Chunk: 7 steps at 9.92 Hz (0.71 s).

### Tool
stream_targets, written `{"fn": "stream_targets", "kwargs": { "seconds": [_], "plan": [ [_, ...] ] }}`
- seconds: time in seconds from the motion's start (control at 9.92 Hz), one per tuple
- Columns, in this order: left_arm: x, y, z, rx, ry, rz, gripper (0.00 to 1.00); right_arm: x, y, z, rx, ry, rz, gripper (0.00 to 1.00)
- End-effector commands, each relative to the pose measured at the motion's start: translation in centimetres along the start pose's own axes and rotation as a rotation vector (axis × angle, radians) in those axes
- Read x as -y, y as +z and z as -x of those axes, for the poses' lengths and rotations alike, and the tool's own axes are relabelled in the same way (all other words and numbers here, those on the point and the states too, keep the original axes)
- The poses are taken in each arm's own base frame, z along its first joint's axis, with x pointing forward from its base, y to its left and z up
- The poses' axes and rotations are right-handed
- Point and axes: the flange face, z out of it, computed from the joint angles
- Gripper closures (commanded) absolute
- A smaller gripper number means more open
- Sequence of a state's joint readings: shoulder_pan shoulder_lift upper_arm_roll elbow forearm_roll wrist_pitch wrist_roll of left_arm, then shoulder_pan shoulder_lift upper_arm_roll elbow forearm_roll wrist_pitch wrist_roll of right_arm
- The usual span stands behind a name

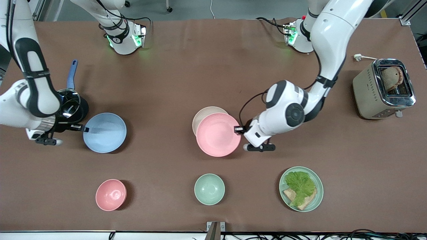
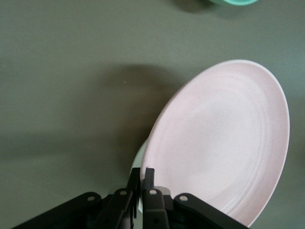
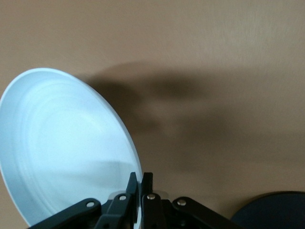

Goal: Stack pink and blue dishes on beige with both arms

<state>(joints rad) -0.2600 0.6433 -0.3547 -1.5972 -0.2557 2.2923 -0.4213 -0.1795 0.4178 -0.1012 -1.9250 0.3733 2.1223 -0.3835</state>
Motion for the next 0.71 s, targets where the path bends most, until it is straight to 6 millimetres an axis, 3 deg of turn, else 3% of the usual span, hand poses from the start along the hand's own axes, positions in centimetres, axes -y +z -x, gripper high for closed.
{"fn": "stream_targets", "kwargs": {
  "seconds": [0.0, 0.1, 0.3, 0.6],
  "plan": [
    [1.1, 3.7, 1.4, 0.022, -0.015, -0.012, 1.0, 3.3, -5.5, -0.1, -0.009, -0.064, -0.033, 1.0],
    [1.3, 4.2, 2.0, 0.01, -0.012, -0.012, 1.0, 5.2, -7.1, 0.3, -0.018, -0.087, -0.036, 1.0],
    [1.3, 3.8, 3.0, 0.008, 0.005, -0.026, 1.0, 10.2, -8.1, 1.0, -0.005, -0.08, -0.039, 1.0],
    [1.7, 4.1, 4.3, 0.023, 0.009, -0.045, 1.0, 20.8, -6.6, 1.9, 0.013, -0.042, -0.014, 1.0]
  ]
}}
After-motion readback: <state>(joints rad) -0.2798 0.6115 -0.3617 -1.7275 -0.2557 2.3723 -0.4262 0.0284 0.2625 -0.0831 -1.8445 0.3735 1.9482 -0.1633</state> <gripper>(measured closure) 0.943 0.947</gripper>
